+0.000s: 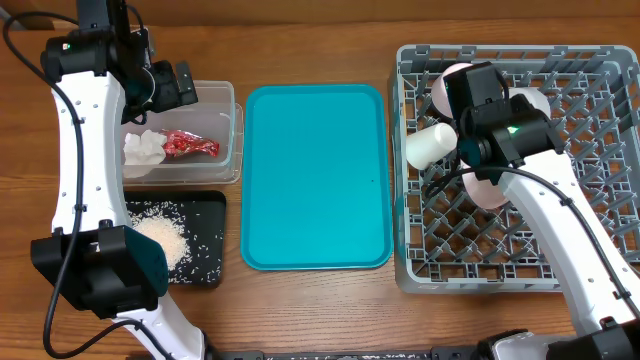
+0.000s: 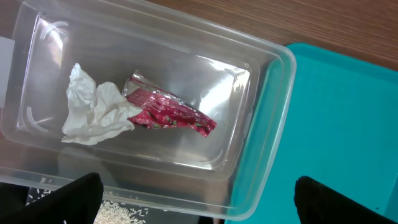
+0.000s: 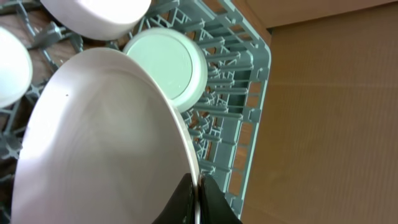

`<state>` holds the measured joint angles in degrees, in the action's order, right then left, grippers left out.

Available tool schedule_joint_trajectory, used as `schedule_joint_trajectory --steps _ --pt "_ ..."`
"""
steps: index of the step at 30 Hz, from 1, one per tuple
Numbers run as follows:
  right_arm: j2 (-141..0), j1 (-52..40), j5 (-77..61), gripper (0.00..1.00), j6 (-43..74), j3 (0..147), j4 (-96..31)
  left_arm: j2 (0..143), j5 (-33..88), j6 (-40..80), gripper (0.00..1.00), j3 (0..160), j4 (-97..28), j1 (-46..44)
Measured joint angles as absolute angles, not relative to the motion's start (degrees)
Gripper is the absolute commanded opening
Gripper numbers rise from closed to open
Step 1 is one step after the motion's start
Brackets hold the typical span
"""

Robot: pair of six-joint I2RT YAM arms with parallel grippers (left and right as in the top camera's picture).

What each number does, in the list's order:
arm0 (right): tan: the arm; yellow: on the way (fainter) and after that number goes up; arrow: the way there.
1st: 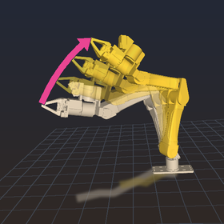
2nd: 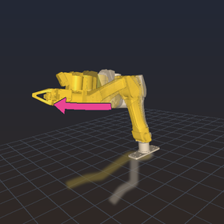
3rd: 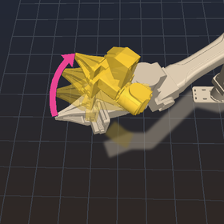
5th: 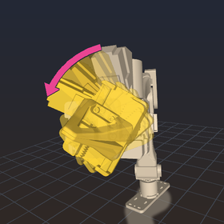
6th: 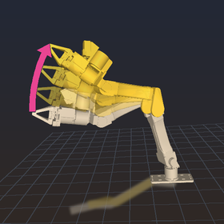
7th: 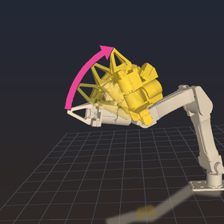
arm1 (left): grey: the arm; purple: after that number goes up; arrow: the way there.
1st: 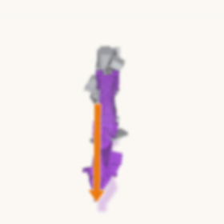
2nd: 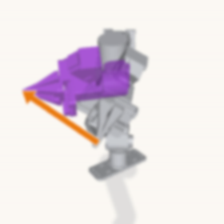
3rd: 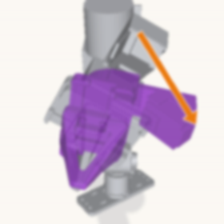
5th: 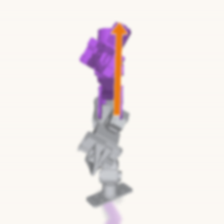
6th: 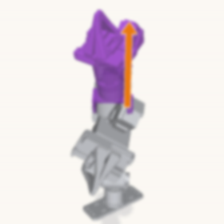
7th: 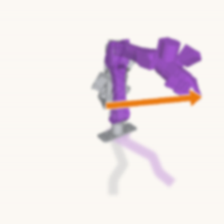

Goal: Sort waste into correct bins and load items into the dishwasher
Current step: 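Carry the pink plate right and stand it upright in the rack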

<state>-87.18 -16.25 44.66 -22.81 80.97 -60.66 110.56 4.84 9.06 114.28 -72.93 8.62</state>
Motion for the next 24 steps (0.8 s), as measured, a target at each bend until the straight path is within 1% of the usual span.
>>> schedule_joint_trajectory --steps 1,5,6,7,13,17,18,19,20,21,22,24 --pt "-87.18 -16.19 44.31 0.17 -22.70 80.97 -60.29 110.56 4.84 9.06 1.00 114.28 -72.93 8.62" --pt "-87.18 -16.23 42.83 0.33 -22.90 80.97 -58.67 110.56 4.84 9.06 1.00 114.28 -72.93 8.62" --pt "-87.18 -16.23 42.65 0.42 -22.85 80.97 -58.33 110.56 4.84 9.06 1.00 114.28 -72.93 8.62" --pt "-87.18 -16.23 42.37 0.49 -22.55 80.97 -57.98 110.56 4.84 9.06 1.00 114.28 -72.90 8.62" --pt "-87.18 -16.23 41.15 0.55 -22.39 80.97 -55.09 110.56 4.84 9.06 1.00 114.28 -72.90 8.62" --pt "-87.18 -16.21 38.20 0.56 -17.82 80.97 -49.39 110.56 4.84 9.06 1.00 114.28 -72.90 8.62" --pt "-87.18 -16.23 36.38 0.57 -16.10 80.97 -48.01 110.56 4.84 9.06 1.00 114.28 -72.93 8.62" --pt "-87.18 -16.21 34.13 0.61 -14.52 80.97 -46.89 110.56 4.84 9.06 1.00 114.28 -72.93 8.62" --pt "-87.18 -16.19 31.29 0.66 -13.08 80.97 -45.87 110.56 4.84 9.06 1.00 114.28 -72.90 8.62" --pt "-87.18 -16.21 27.59 0.77 -11.66 80.97 -44.91 110.56 4.84 9.06 1.00 114.28 -72.93 8.62" --pt "-87.18 -16.23 23.07 1.00 -9.82 80.97 -43.97 110.56 4.84 9.06 1.00 114.28 -72.93 8.62" --pt "-87.18 -16.21 16.16 1.00 -8.56 80.95 -42.41 110.56 4.82 9.06 1.00 114.28 -72.90 8.62"
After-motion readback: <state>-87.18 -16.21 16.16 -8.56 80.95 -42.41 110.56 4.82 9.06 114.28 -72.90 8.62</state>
